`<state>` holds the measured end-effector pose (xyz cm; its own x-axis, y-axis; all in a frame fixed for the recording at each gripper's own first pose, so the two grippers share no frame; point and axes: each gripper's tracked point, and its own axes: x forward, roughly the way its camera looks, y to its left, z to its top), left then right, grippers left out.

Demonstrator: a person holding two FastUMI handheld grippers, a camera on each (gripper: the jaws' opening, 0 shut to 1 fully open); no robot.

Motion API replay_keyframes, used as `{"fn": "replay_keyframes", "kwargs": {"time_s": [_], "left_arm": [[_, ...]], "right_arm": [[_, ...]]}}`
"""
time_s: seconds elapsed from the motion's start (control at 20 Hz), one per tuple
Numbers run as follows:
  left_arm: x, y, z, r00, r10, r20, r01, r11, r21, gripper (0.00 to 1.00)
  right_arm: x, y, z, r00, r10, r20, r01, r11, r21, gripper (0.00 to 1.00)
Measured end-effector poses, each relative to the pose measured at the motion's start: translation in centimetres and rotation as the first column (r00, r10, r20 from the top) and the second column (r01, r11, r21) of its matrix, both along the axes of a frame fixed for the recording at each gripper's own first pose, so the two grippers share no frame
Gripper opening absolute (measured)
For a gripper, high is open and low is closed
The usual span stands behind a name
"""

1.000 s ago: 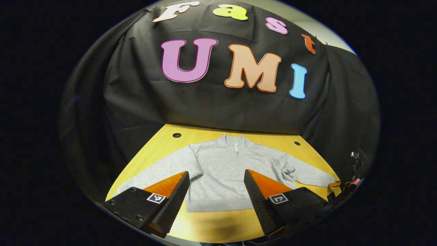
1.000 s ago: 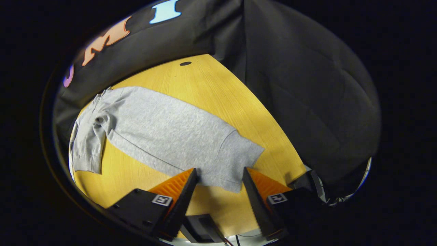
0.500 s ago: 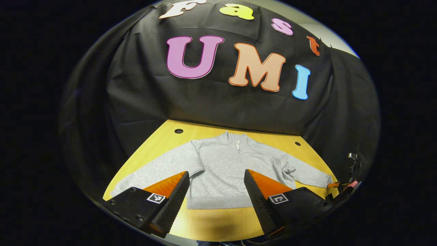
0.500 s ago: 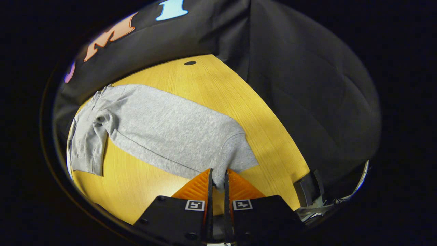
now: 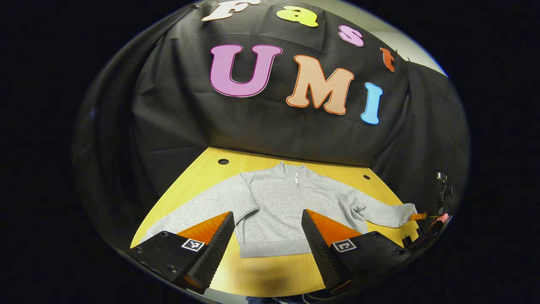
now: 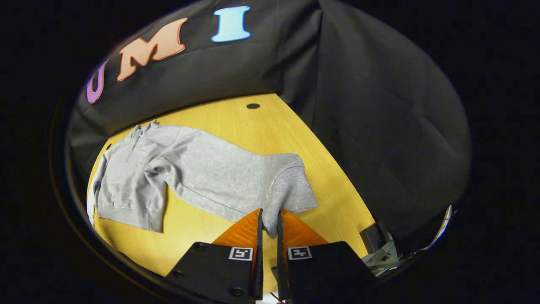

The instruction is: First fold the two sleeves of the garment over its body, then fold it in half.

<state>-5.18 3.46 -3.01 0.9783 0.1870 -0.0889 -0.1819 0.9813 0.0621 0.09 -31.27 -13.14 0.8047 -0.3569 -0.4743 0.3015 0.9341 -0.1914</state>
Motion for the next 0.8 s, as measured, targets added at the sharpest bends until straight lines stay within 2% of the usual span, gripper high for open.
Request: {"fn": "replay_keyframes", "kwargs": {"time_s": [0.45,0.7,0.8], "left_arm": [[-0.8,2.6,0.6,0.999,-0.050,-0.009,0.050,0.999,0.018,0.93],[-1.7,4.5,0.6,0.999,-0.046,-0.004,0.046,0.999,0.007,0.94],[-2.1,5.3,0.5,0.999,-0.034,0.002,0.034,0.999,-0.007,0.94]], "right_arm": [[4.0,12.1,5.8,0.984,0.146,0.098,-0.142,0.989,-0.049,0.16],[7.7,21.4,7.5,0.954,0.268,0.135,-0.265,0.963,-0.041,0.16],[9.2,25.2,8.0,0.935,0.326,0.139,-0.320,0.945,-0.066,0.16]]}}
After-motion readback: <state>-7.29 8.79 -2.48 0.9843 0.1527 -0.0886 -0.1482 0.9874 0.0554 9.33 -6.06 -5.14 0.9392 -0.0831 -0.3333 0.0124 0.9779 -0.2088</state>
